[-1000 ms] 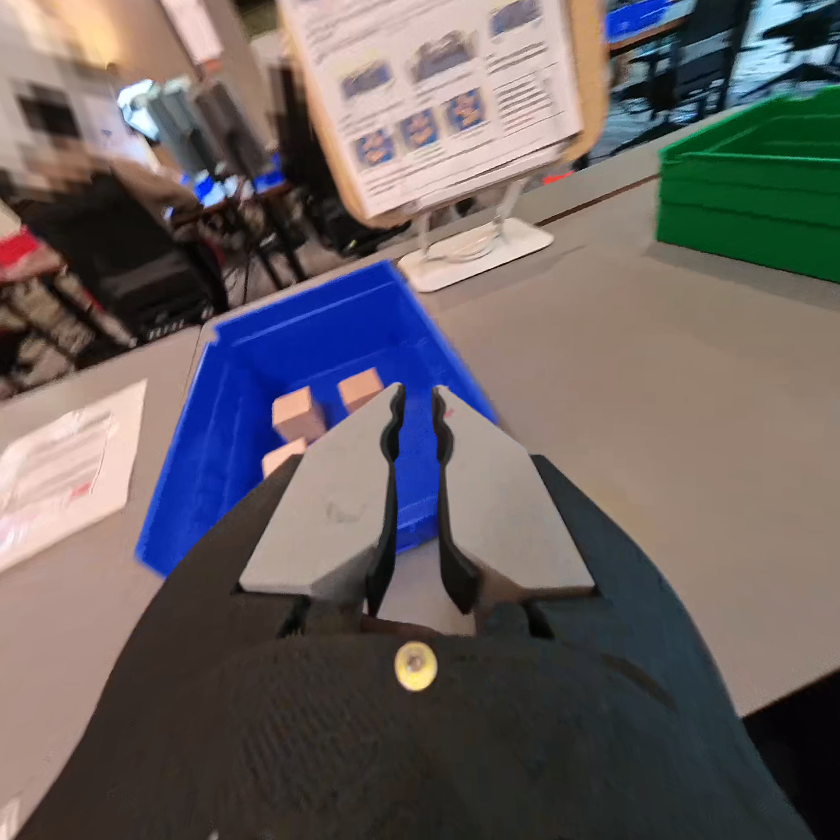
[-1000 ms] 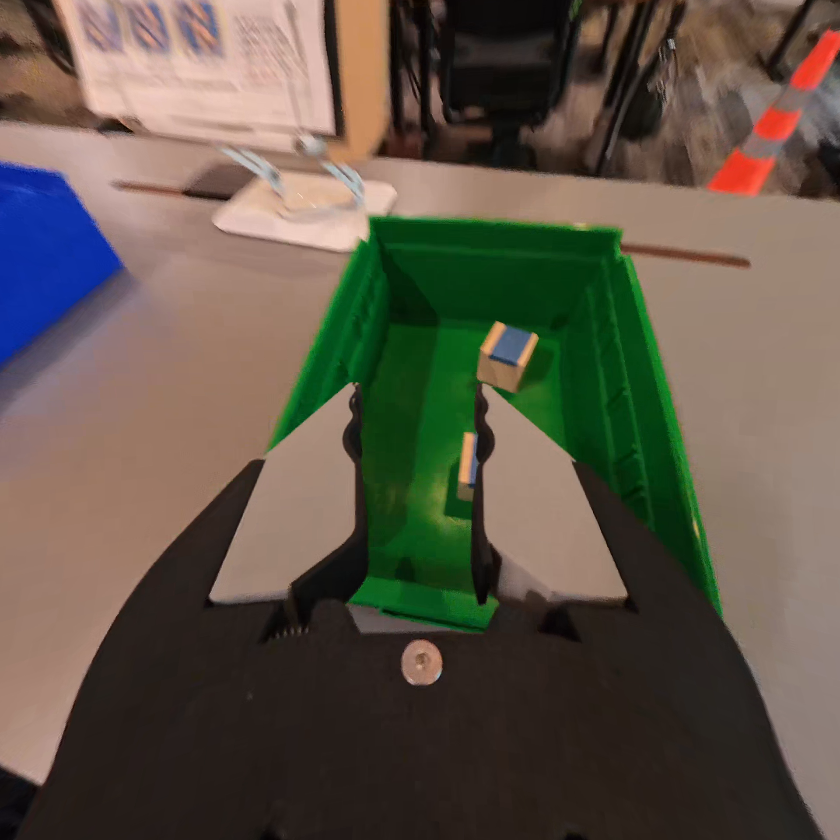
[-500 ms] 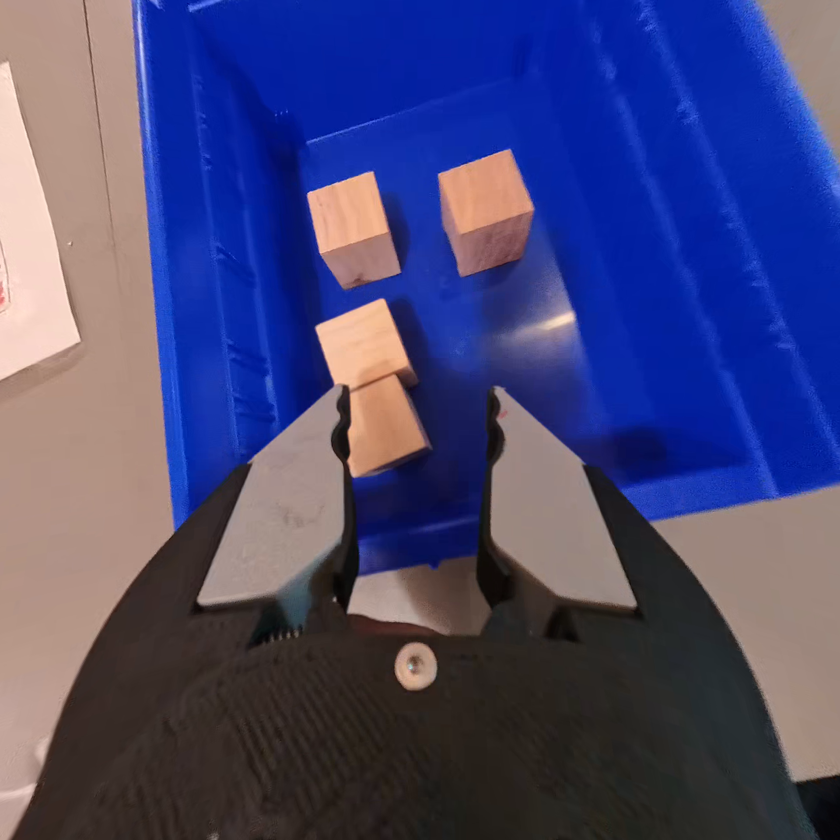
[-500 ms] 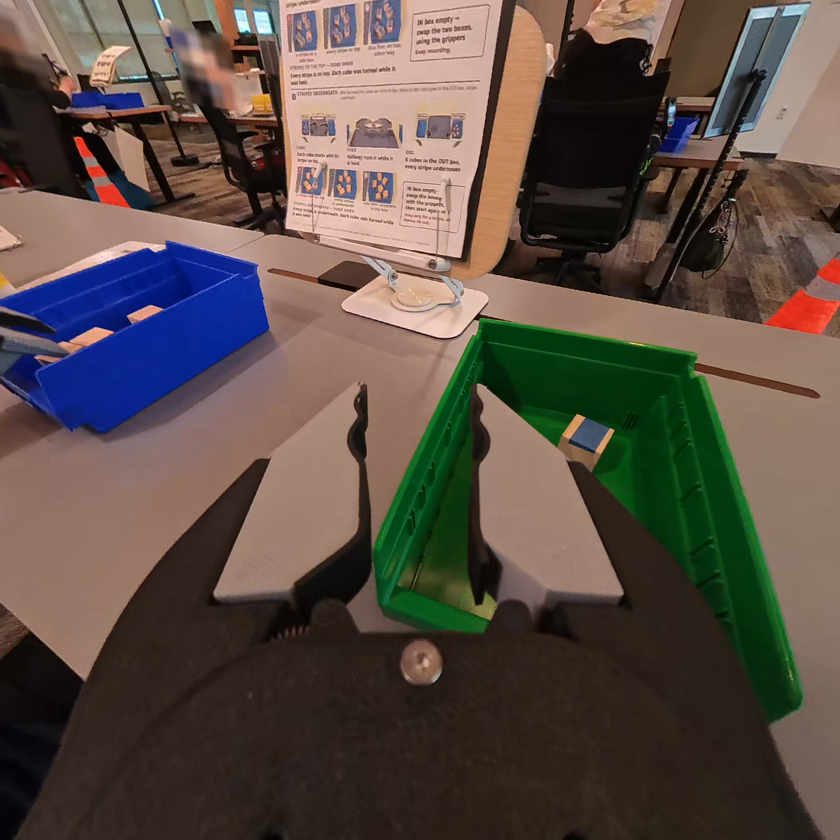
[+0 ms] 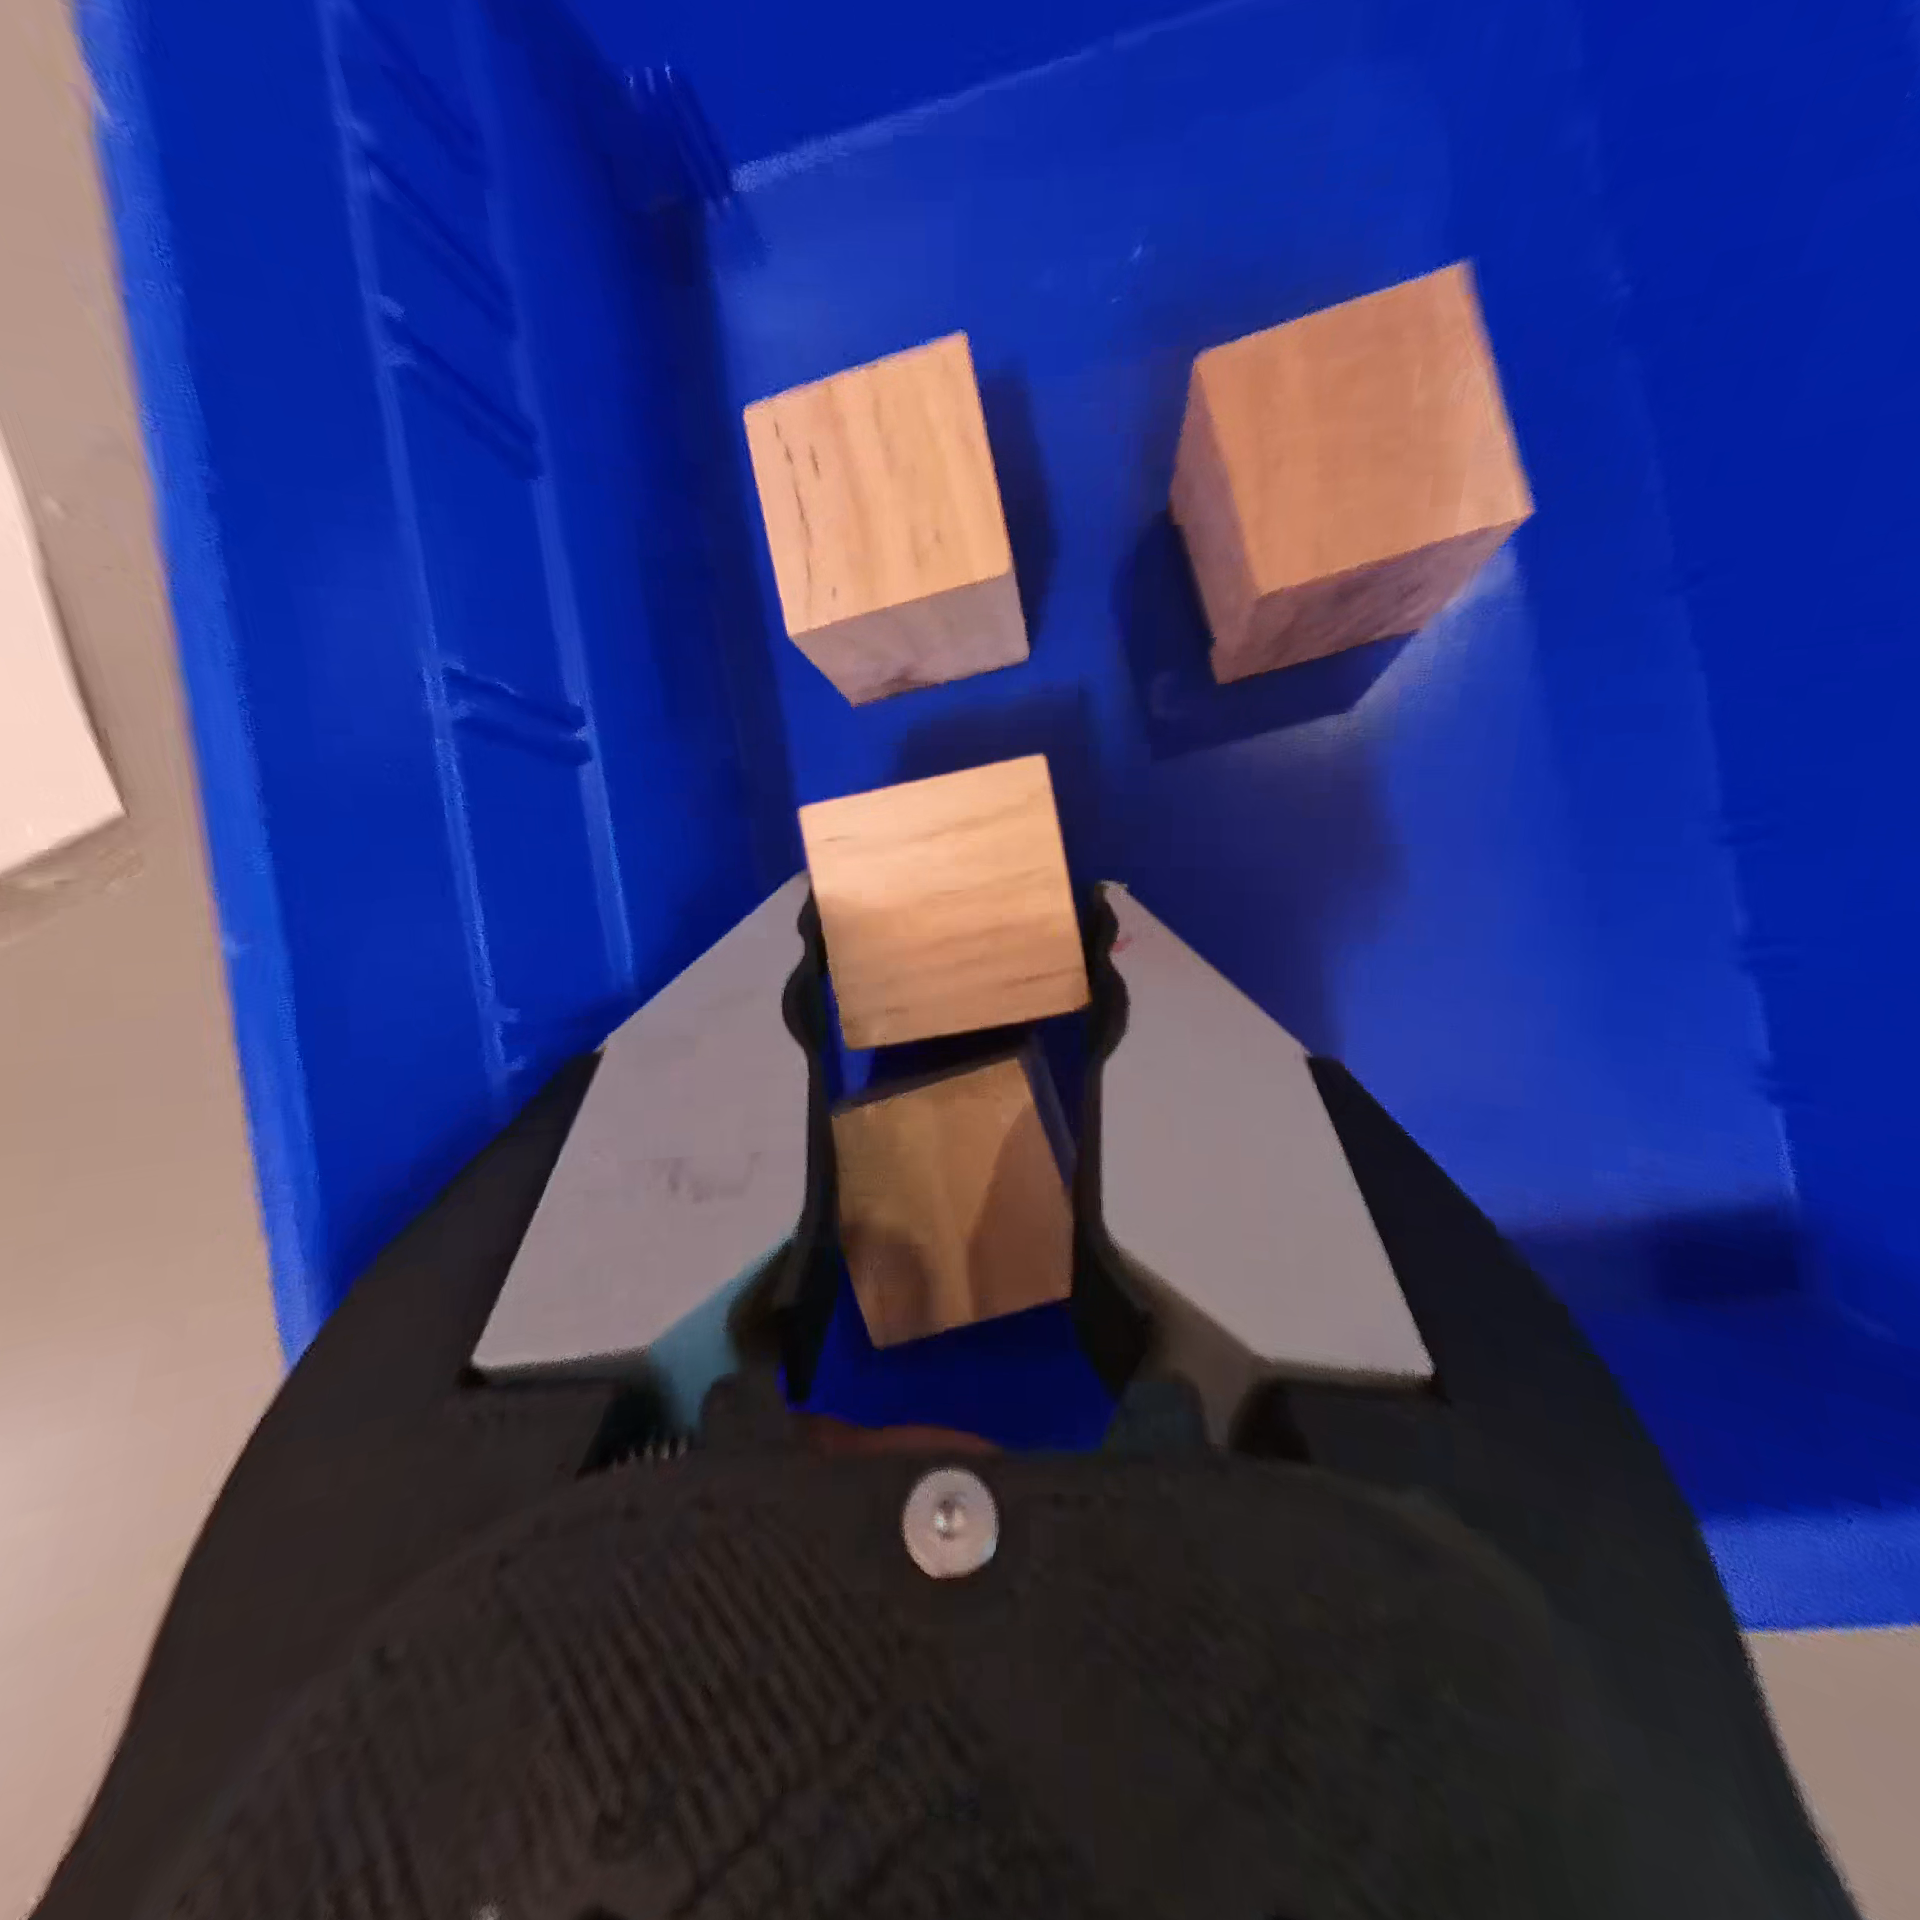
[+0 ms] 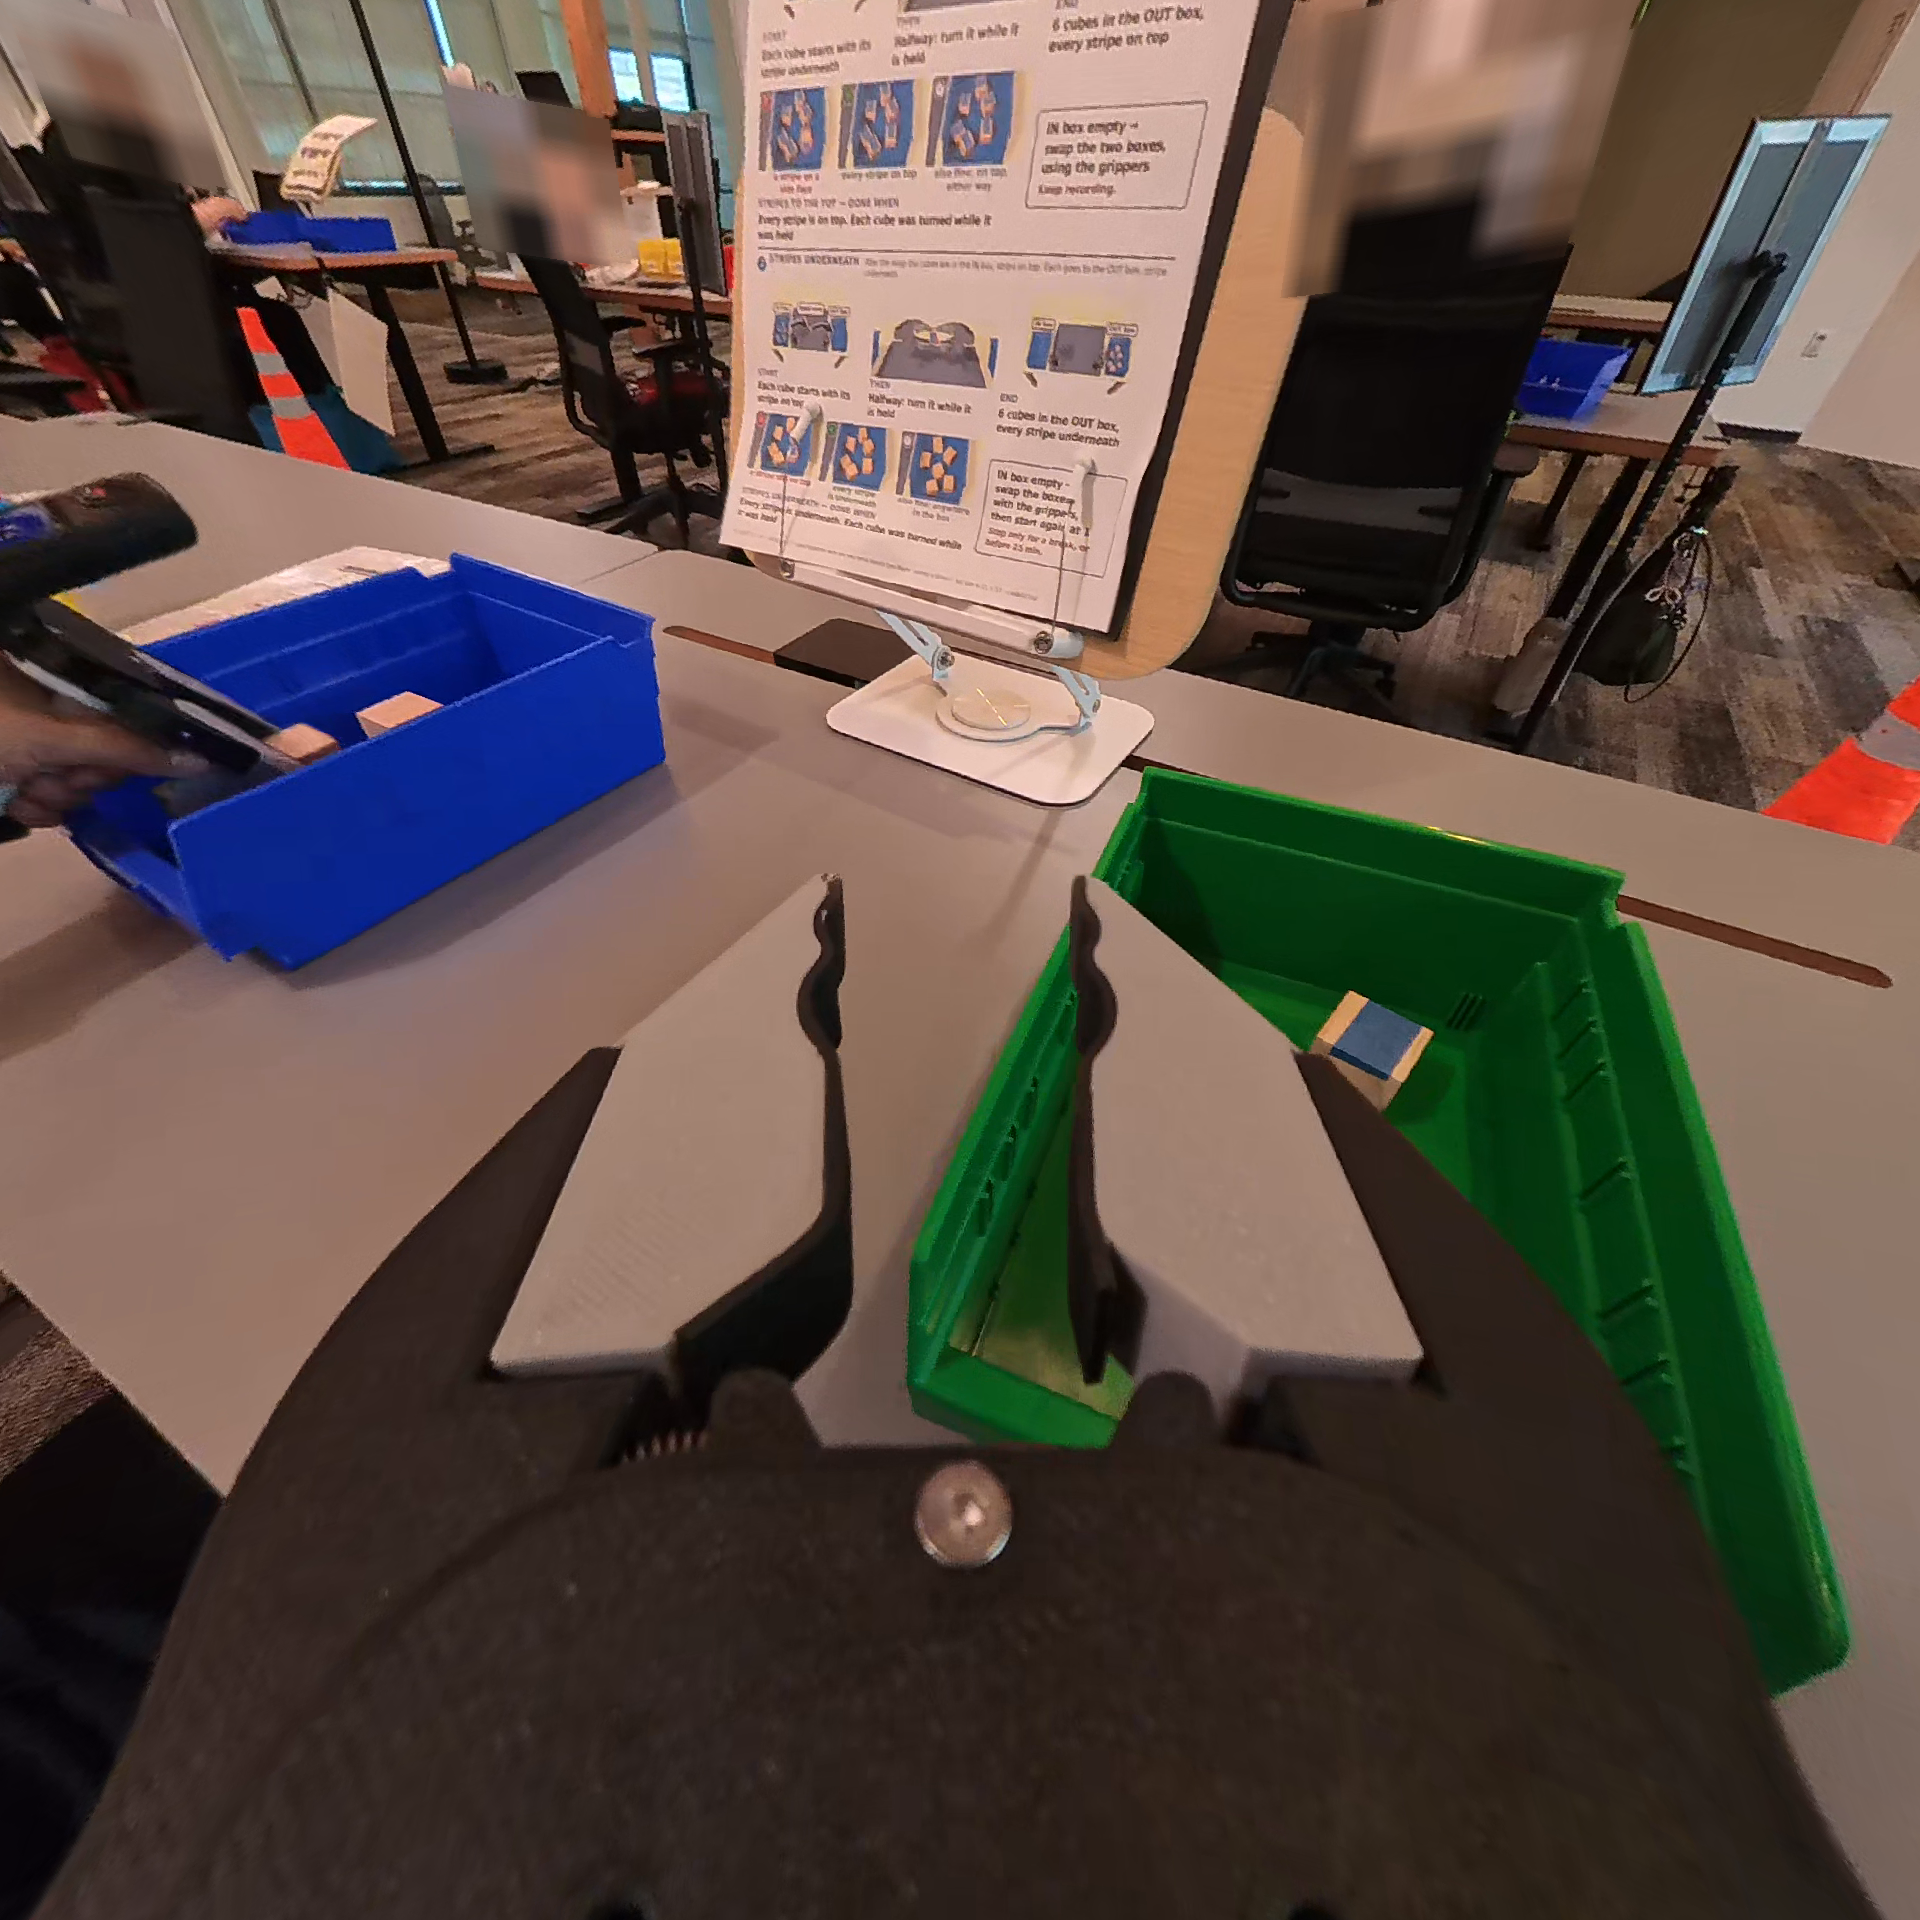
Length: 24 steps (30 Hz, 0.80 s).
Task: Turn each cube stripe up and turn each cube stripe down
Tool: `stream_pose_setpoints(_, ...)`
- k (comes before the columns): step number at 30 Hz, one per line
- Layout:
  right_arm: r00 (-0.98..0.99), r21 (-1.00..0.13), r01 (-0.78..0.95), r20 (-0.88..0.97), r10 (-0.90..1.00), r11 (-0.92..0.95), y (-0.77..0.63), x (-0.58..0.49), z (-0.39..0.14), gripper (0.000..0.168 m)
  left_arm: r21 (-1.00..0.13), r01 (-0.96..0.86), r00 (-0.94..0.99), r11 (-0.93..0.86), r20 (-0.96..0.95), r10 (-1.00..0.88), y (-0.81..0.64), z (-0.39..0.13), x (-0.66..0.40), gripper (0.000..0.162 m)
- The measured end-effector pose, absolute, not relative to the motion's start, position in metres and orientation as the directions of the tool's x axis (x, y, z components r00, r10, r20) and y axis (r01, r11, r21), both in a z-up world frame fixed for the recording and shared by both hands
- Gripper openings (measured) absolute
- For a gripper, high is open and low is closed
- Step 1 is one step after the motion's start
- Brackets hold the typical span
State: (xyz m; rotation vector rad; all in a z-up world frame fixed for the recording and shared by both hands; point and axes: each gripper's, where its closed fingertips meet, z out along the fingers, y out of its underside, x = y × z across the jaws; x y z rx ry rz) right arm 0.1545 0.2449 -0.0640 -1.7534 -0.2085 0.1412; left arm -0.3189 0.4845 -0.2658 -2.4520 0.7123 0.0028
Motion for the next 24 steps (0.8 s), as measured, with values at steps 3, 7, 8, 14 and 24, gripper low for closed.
stream_pose_setpoints(3,0.969,-0.980,0.073,0.025,0.247,-0.184,0.245,0.144,-0.064,0.041,-0.658,-0.513,0.827,-0.551,-0.207,-0.522,0.480,-0.236,-0.304,0.048)
stream_pose_setpoints(7,0.929,-0.974,0.046,-0.040,0.368,-0.221,0.250,0.108,-0.074,0.042,-0.845,-0.490,0.732,-0.214,-0.266,-0.627,0.437,-0.165,-0.254,0.048)
stream_pose_setpoints(8,0.905,-0.970,0.036,-0.071,0.420,-0.240,0.250,0.092,-0.078,0.043,-0.885,-0.456,0.685,-0.097,-0.280,-0.673,0.415,-0.143,-0.235,0.048)
stream_pose_setpoints(14,0.574,-0.934,0.048,-0.265,0.775,-0.354,0.222,-0.040,-0.103,0.052,-0.902,-0.247,0.395,0.354,-0.427,-0.813,0.270,-0.080,-0.149,0.048)
stream_pose_setpoints(24,-0.100,-0.748,-0.074,-0.652,0.751,-0.659,0.153,-0.118,-0.080,0.068,-0.752,-0.014,0.165,0.659,-0.651,-0.741,0.150,-0.073,-0.111,0.047)
